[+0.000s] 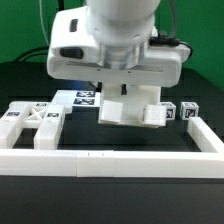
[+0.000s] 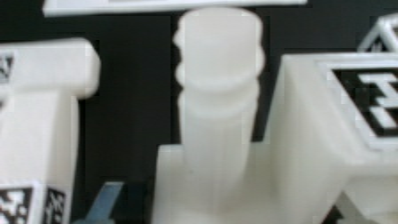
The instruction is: Assemble chair
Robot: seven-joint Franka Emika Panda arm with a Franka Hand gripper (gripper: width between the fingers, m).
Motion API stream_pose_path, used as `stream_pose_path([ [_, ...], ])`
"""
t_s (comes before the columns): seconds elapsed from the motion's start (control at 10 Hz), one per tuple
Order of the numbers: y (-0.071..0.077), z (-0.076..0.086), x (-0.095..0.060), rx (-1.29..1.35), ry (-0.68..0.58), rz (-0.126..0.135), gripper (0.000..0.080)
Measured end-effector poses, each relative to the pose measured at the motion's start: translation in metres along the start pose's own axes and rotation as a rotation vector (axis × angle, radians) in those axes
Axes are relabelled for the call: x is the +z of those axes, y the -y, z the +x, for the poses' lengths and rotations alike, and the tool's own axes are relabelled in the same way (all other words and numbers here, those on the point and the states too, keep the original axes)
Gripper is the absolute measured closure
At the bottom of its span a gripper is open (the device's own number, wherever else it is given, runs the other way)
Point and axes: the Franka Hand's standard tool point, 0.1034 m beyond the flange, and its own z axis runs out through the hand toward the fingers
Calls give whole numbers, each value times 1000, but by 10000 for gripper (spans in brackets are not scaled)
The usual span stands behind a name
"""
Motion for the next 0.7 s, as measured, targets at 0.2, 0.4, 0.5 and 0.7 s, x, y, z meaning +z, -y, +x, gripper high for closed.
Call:
stream_pose_path([
  [0.2, -6, 8, 2, 11, 38, 0, 465],
  [0.4, -7, 10, 4, 13, 37, 0, 465],
  [0.5, -8, 13, 6, 14, 29, -2, 465],
  [0.7, -9, 15, 8, 19, 29, -3, 244],
])
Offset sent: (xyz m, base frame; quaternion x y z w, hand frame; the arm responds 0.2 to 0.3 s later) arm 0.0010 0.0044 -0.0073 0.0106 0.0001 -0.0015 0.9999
